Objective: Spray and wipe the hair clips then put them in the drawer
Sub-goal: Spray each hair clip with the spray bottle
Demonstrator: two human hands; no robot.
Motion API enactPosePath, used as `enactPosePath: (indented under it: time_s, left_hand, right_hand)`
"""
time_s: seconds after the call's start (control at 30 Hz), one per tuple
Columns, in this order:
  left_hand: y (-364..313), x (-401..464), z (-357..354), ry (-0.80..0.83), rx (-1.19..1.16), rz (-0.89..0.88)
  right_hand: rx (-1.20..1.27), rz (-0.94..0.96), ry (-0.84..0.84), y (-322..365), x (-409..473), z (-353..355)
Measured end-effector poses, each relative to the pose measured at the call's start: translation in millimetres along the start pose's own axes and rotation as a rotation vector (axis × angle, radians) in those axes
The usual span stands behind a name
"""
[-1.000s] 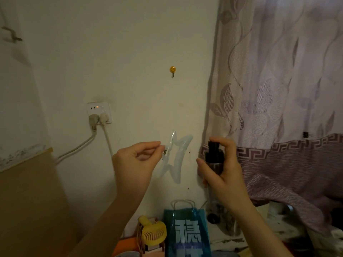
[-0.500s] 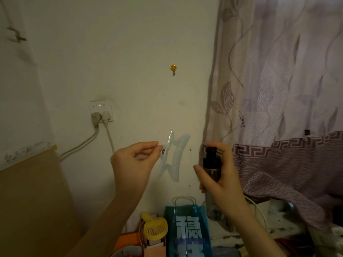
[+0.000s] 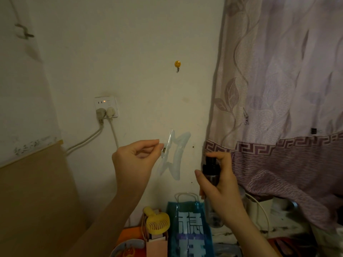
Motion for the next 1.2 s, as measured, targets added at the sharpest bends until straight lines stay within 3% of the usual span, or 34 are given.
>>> enactPosePath:
  time_s: [0.27, 0.8, 0.9, 1.2]
  left_hand:
    - [-2, -4, -1, 0.002, 0.011, -0.025]
    - [2, -33, -5, 0.009, 0.116, -0.124]
    - [10, -46, -2, 0.009, 0.152, -0.066]
    - [55, -112, 12, 0.091, 0.036, 0.332]
  right_hand:
    - [0.183, -0.083, 0.039, -1, -2, 0]
    - [0.202, -0.156, 0.098, -17, -12, -27]
    - [0.181, -0.166, 0.097, -26, -17, -30]
    - [0.163, -0.297, 0.192, -85, -52, -51]
Point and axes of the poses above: each hand's wrist, its own x-axis towards the middle knuckle, its own z-axis out of the back of the hand, y = z × x, the point moved 8 cm from there along x, towards the middle knuckle, and after that the axes turned 12 degrees about -z, right-handed, at the moved point
